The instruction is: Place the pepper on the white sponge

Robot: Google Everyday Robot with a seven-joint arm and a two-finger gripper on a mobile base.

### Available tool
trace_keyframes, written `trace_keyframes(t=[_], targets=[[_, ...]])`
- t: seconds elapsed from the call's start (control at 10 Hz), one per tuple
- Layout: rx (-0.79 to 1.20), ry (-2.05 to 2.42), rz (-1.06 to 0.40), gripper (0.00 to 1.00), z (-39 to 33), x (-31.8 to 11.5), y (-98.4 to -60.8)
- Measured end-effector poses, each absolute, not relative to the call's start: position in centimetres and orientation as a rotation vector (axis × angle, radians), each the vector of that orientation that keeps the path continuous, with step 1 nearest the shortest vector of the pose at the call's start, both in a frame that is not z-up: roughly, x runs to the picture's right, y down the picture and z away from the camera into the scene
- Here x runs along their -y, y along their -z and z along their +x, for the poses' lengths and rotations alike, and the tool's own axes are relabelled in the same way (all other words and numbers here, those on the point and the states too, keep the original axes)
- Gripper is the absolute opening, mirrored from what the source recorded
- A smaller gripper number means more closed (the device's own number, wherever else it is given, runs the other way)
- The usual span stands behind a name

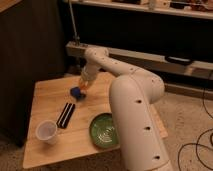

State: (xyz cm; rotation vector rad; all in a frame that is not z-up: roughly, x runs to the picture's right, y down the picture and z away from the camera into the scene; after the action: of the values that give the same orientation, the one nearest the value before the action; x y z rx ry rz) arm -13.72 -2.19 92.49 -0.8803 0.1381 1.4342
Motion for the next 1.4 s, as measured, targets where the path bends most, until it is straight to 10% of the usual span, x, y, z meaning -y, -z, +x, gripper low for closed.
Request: trace_keyframes(t=[1.4], targets=[[-0.152,-1.157,-0.874,0.18,-17.9,-0.7,-94.6]])
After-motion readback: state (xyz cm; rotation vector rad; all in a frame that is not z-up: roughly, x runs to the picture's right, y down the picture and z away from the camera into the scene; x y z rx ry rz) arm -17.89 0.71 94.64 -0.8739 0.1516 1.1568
